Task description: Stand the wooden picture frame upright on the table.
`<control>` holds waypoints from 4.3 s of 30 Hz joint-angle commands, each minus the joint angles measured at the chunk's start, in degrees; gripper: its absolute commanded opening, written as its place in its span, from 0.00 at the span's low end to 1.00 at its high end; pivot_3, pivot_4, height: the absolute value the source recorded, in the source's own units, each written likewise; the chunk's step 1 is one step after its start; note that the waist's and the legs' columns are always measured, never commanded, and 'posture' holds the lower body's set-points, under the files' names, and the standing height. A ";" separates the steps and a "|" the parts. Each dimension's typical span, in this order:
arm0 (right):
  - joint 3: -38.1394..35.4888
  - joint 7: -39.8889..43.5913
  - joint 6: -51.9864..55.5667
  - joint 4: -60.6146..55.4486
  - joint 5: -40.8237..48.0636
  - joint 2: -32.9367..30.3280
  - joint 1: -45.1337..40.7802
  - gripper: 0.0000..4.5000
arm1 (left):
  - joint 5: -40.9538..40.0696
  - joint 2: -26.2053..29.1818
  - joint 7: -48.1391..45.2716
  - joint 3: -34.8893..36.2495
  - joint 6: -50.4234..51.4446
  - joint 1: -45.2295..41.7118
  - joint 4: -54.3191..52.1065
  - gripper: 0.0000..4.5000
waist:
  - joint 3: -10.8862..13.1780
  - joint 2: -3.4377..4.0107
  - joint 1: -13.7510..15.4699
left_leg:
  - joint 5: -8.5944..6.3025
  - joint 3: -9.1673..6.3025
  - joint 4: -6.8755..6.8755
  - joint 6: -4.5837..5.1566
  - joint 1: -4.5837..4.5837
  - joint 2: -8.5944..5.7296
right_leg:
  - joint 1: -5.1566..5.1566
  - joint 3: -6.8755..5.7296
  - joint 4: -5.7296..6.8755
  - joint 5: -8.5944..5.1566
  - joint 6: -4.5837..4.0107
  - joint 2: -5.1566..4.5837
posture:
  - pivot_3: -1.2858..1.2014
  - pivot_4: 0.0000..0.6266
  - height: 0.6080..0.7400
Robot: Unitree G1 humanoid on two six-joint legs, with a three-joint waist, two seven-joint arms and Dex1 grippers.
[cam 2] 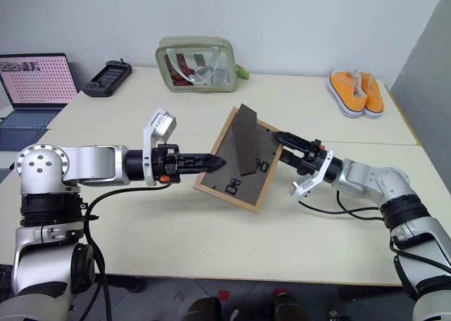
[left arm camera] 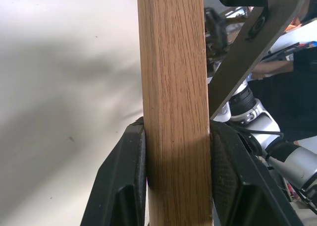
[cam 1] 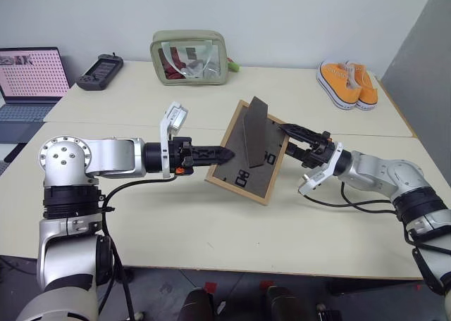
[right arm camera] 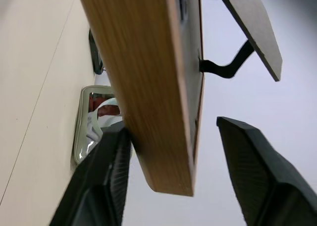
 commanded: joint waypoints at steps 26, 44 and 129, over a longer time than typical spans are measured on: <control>-0.42 0.49 -0.11 -3.39 2.23 0.91 -0.43 0.30 | -7.56 4.82 2.11 -6.43 -9.79 1.89 -3.89 0.59 | 0.00 0.00 0.02 | 0.00 -0.01 0.01 0.02 0.00 -0.01 | 0.00 0.00 0.02 0.00 0.00 0.00 | 0.52 0.24 1.00; 2.04 4.97 -6.73 11.39 7.16 4.56 -5.32 0.30 | 11.18 9.52 -15.76 12.78 -26.79 14.41 -28.37 0.71 | 0.00 0.00 -0.21 | 0.00 0.08 -0.03 0.04 0.06 0.04 | 0.01 0.03 0.00 -0.03 -0.06 0.01 | 0.52 0.24 1.00; -27.06 77.65 83.42 -50.06 78.11 8.22 29.42 0.89 | 28.65 13.90 -23.64 15.69 -43.75 44.25 -47.52 0.72 | 0.13 0.17 0.21 | -0.15 0.12 -0.64 0.21 0.74 0.22 | 0.64 0.05 -0.55 -0.35 -0.13 0.15 | 0.52 0.24 1.00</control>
